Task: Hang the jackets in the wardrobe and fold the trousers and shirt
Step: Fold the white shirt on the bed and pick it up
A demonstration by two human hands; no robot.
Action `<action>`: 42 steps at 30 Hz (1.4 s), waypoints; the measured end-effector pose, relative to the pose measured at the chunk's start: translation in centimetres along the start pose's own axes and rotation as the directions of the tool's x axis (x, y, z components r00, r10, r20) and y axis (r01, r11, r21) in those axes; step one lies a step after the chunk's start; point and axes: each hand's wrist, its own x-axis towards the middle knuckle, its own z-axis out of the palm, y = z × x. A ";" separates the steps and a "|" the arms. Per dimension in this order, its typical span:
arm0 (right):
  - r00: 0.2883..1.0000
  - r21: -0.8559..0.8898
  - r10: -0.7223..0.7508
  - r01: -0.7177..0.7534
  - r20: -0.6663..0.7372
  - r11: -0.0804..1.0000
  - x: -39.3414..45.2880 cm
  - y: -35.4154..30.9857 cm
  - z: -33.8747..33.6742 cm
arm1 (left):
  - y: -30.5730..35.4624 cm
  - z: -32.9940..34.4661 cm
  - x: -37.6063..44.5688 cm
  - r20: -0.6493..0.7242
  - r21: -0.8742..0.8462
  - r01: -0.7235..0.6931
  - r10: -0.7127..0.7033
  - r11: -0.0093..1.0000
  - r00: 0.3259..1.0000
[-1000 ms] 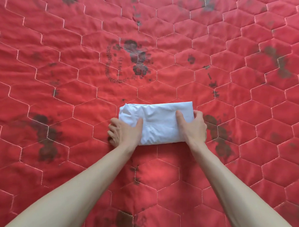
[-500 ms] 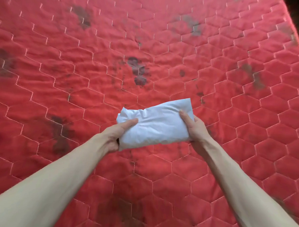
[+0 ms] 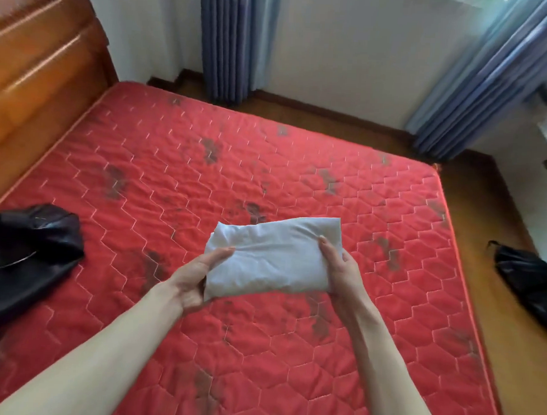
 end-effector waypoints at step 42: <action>0.287 -0.283 0.223 0.190 0.932 0.940 -56.9 10.8 47.0 | -26.2 -27.7 -74.4 -0.906 0.136 -0.875 0.416 0.464 0.079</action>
